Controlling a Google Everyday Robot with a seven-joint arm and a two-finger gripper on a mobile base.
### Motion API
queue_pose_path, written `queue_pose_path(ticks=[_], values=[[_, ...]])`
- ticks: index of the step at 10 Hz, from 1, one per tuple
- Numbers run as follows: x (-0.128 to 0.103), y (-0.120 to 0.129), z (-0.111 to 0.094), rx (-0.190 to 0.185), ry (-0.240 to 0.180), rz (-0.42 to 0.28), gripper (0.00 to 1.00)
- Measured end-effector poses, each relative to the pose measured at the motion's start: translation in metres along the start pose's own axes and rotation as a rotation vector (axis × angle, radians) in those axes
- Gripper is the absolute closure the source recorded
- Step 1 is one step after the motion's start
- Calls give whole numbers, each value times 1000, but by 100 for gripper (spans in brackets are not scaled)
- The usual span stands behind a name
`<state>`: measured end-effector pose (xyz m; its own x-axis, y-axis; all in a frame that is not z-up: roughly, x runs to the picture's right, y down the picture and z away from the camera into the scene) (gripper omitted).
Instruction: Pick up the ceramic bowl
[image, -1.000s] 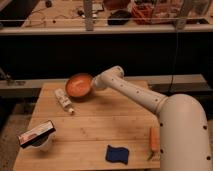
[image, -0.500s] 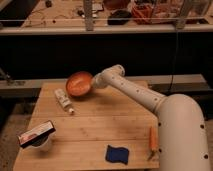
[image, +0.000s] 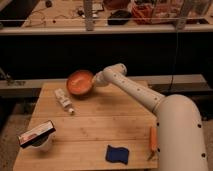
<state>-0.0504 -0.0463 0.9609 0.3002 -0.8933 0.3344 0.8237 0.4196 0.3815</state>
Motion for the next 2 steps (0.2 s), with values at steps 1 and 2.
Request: queue_pose_path(ticks=[1, 2], values=[[1, -1, -1, 2, -2, -4, 95], [-2, 0, -4, 5, -5, -11, 95]])
